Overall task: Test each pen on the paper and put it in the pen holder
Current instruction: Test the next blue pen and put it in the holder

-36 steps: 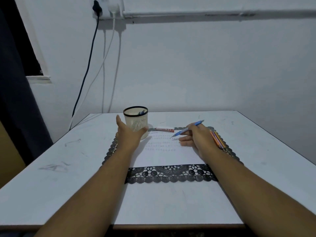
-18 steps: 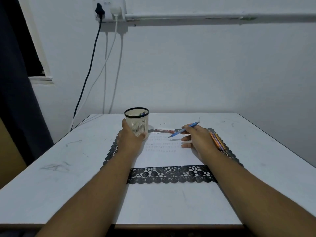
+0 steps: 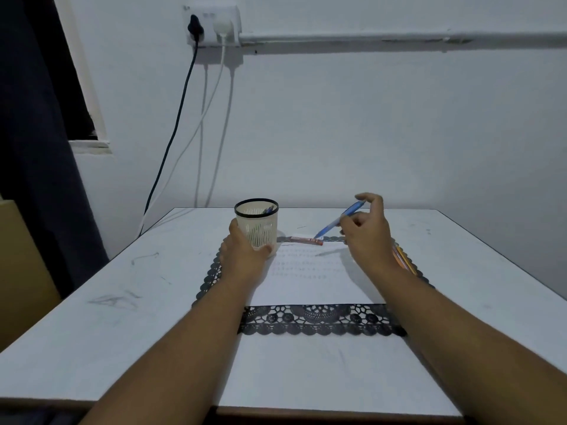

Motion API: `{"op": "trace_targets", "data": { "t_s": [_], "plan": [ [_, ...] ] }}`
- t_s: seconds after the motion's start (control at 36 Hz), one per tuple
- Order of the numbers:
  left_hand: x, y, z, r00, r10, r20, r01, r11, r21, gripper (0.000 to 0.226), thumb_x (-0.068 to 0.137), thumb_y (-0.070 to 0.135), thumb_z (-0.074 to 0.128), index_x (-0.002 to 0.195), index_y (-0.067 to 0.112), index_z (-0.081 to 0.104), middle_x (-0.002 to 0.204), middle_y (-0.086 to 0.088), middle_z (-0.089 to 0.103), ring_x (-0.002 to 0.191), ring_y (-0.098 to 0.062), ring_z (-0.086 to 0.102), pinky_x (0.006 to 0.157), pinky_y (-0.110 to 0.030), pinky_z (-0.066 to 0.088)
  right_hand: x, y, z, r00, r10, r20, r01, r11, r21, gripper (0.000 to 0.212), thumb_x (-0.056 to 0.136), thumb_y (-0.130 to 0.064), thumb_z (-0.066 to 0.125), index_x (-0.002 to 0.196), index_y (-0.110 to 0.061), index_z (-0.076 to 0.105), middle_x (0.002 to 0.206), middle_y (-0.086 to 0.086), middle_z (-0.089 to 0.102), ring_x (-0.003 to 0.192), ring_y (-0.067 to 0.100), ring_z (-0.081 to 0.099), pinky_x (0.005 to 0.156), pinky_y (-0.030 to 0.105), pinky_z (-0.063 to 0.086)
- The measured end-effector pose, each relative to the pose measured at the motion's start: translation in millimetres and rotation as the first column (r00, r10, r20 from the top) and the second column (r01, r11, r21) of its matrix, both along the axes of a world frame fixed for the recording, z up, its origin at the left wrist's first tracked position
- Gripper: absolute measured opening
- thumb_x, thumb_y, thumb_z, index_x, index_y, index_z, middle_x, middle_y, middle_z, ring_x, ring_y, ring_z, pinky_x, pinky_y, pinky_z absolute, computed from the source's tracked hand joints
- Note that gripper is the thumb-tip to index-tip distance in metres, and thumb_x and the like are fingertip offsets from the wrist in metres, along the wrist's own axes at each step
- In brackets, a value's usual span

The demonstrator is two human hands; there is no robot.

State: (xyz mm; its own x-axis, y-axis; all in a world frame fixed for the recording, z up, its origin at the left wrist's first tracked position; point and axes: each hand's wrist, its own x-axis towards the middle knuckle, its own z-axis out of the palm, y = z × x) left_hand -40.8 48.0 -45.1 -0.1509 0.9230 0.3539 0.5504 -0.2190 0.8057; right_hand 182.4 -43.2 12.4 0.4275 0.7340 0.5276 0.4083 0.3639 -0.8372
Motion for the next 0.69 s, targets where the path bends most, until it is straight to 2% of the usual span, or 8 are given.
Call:
{"op": "trace_targets", "data": {
  "t_s": [0.06,0.11,0.17,0.25,0.33,0.42,0.58,0.69],
  "plan": [
    [-0.5,-0.2,0.6,1.000,-0.001,0.007,0.001,1.000,-0.006,0.105,0.073,0.038,0.086,0.154,0.018,0.023,0.143,-0.011,0.053,0.133,-0.036,0.046,0.110,-0.052,0.040,-6.8,1.0,10.9,1.000,0.012,0.026,-0.014,0.998,0.064,0.038,0.097,-0.006,0.065,0.124,-0.023,0.043,0.071,0.006,0.067,0.050,0.009,0.052,0.046,0.024,0.043],
    [-0.7,-0.9,1.2,1.000,-0.001,0.010,0.001,1.000,-0.011,0.105,0.072,0.038,0.087,0.154,0.019,0.023,0.142,-0.011,0.054,0.133,-0.036,0.046,0.110,-0.053,0.040,-13.2,4.2,23.6,0.999,0.024,0.049,-0.029,0.994,0.106,0.036,0.096,-0.005,0.066,0.121,-0.019,0.045,0.068,0.002,0.064,0.047,0.003,0.047,0.047,0.018,0.038],
    [-1.0,-1.9,0.8,1.000,0.004,0.009,-0.004,1.000,-0.012,0.104,0.072,0.039,0.086,0.153,0.019,0.024,0.141,-0.012,0.054,0.132,-0.036,0.047,0.109,-0.053,0.041,-21.2,8.8,38.9,0.997,0.039,0.064,-0.047,0.990,0.133,0.031,0.097,-0.006,0.064,0.118,-0.018,0.045,0.067,0.001,0.063,0.048,0.004,0.045,0.049,0.020,0.037],
    [-2.5,-4.2,0.0,1.000,0.001,0.011,-0.001,1.000,-0.014,0.105,0.069,0.043,0.084,0.152,0.020,0.024,0.140,-0.012,0.055,0.131,-0.036,0.048,0.108,-0.054,0.041,-37.0,16.6,61.7,0.993,0.080,0.090,-0.094,0.982,0.166,0.021,0.100,-0.008,0.055,0.115,-0.020,0.047,0.074,0.014,0.069,0.051,0.015,0.043,0.048,0.028,0.036],
    [-3.2,-7.2,2.1,0.999,-0.007,0.036,0.008,0.999,-0.032,0.109,0.059,0.051,0.075,0.151,0.021,0.025,0.139,-0.012,0.056,0.130,-0.036,0.049,0.108,-0.055,0.042,-54.2,24.9,79.2,0.985,0.095,0.146,-0.124,0.971,0.203,0.011,0.103,-0.013,0.050,0.112,-0.020,0.052,0.077,0.016,0.071,0.055,0.026,0.049,0.051,0.035,0.039],
    [-2.3,-9.3,3.6,0.999,-0.008,0.045,0.010,0.999,-0.041,0.109,0.057,0.051,0.072,0.151,0.023,0.024,0.139,-0.011,0.056,0.129,-0.037,0.050,0.107,-0.056,0.044,-68.3,35.0,87.6,0.974,0.099,0.202,-0.141,0.969,0.201,0.012,0.102,-0.013,0.053,0.110,-0.017,0.060,0.067,0.005,0.066,0.050,0.011,0.045,0.052,0.029,0.040],
    [-3.1,-8.2,0.3,0.999,-0.008,0.036,0.009,0.999,-0.033,0.104,0.063,0.044,0.081,0.149,0.026,0.024,0.140,-0.010,0.055,0.129,-0.036,0.050,0.106,-0.056,0.044,-83.4,60.4,75.2,0.946,0.121,0.301,-0.139,0.990,0.038,0.012,0.098,-0.021,0.061,0.102,-0.024,0.072,0.078,0.001,0.072,0.049,0.004,0.047,0.055,0.026,0.043],
    [-2.6,-8.2,2.5,1.000,-0.003,0.027,0.003,1.000,-0.017,0.102,0.067,0.038,0.084,0.150,0.025,0.025,0.140,-0.010,0.056,0.129,-0.035,0.050,0.107,-0.054,0.044,-86.4,69.5,66.1,0.939,0.136,0.316,-0.127,0.991,-0.049,0.016,0.100,-0.022,0.060,0.104,-0.024,0.075,0.088,-0.004,0.075,0.071,0.010,0.065,0.070,0.031,0.054]
  ]
}}
